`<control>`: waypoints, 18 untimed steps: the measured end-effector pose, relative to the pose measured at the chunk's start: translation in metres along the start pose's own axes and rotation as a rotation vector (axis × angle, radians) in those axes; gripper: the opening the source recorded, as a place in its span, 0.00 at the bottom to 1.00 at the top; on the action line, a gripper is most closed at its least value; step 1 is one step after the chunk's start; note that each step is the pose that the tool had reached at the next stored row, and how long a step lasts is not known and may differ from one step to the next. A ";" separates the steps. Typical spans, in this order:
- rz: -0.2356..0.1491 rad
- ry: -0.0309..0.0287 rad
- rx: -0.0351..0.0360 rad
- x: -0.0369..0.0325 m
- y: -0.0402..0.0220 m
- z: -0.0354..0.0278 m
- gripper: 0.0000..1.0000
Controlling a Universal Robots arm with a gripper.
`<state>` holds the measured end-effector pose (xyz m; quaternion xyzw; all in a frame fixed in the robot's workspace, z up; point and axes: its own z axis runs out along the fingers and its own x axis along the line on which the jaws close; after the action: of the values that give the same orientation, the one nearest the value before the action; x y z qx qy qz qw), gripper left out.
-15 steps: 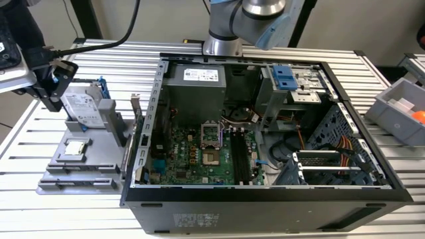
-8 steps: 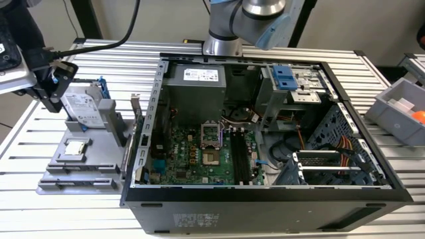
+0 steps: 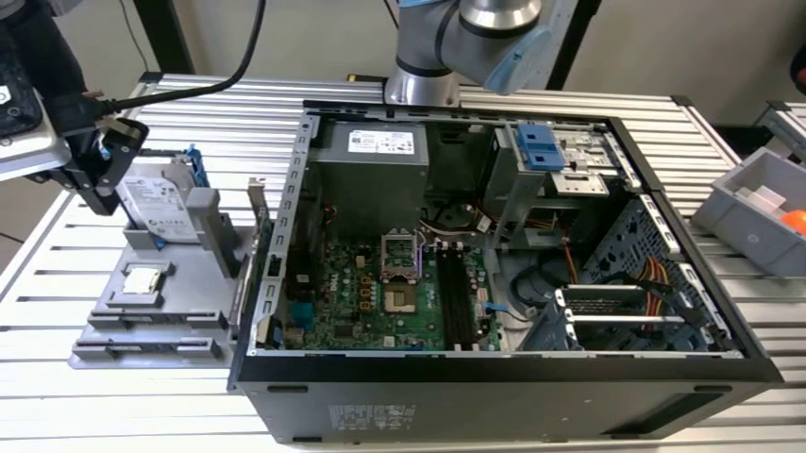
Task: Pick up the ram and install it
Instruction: 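Reach for the ram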
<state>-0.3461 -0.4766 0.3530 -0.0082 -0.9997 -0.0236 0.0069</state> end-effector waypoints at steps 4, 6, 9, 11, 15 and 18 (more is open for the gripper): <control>-0.001 0.0001 0.0002 0.0000 0.0000 0.0008 0.00; -0.001 0.0001 0.0003 0.0000 -0.0001 0.0011 0.00; -0.001 0.0001 0.0004 0.0001 0.0000 0.0018 0.00; -0.001 0.0003 0.0006 0.0001 -0.0001 0.0022 0.00; -0.002 0.0002 0.0005 0.0001 -0.0002 0.0030 0.00; -0.003 0.0001 0.0004 0.0002 -0.0007 0.0036 0.00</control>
<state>-0.3464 -0.4771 0.3493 -0.0065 -0.9997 -0.0234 0.0069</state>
